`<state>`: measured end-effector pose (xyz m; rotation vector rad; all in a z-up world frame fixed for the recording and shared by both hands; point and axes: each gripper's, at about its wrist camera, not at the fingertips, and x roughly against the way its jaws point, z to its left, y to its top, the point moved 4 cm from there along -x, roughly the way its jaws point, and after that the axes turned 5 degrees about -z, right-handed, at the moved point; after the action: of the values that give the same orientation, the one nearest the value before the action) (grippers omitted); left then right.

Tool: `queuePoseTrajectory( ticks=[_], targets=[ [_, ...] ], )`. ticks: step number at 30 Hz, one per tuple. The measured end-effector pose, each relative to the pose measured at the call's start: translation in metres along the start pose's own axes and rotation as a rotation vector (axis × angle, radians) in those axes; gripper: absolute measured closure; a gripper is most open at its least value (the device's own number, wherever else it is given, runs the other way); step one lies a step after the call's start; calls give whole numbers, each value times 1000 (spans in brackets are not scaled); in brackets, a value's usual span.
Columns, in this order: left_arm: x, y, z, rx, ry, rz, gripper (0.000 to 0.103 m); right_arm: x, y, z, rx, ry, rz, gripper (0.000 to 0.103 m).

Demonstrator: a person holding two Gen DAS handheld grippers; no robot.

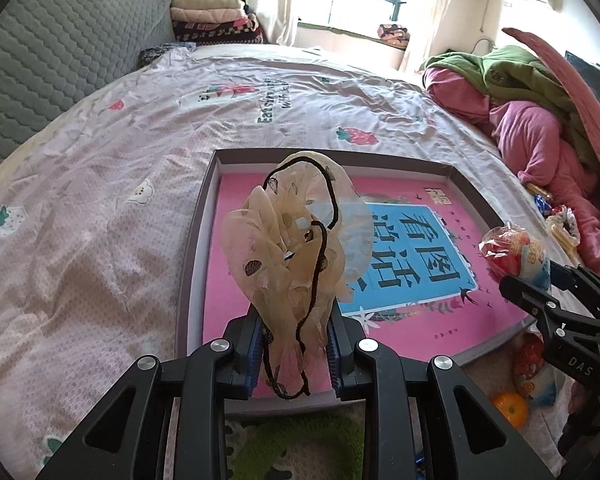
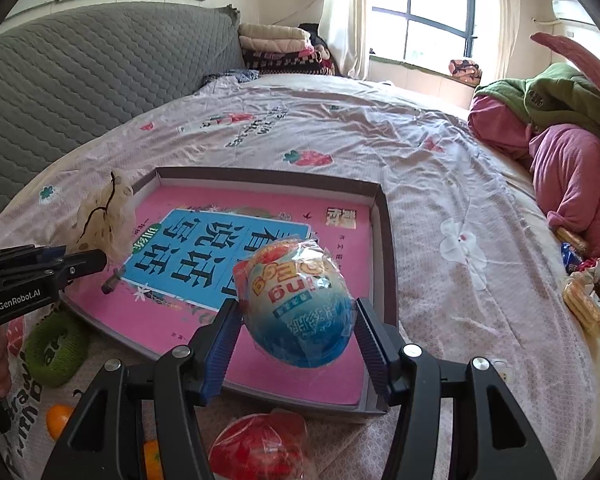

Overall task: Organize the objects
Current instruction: 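Carry the mesh bag and blue toy egg over the grey box with both grippers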

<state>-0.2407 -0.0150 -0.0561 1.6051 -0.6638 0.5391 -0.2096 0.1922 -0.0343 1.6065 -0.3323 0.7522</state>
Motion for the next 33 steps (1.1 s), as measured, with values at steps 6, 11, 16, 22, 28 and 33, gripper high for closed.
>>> queuePoseTrajectory(
  ticks=[6,11,16,22,28,33],
  targets=[
    [-8,3,4,3,14,14,75,-10,-4,-3,-12,5,40,45],
    [-13,4,6,5,19,25,75,-16,-6,-5,-21,-1,59,45],
    [-16,2,5,4,21,31,73,-18,-7,-8,-27,-12,62,45],
    [-16,1,4,1,24,30,60,-16,-4,-9,-34,-29,44,45],
    [-17,1,6,7,29,35,54,-15,-4,-11,-36,-48,39,45],
    [-15,2,7,5,30,23,46,-10,-1,-12,-38,-55,18,45]
  ],
)
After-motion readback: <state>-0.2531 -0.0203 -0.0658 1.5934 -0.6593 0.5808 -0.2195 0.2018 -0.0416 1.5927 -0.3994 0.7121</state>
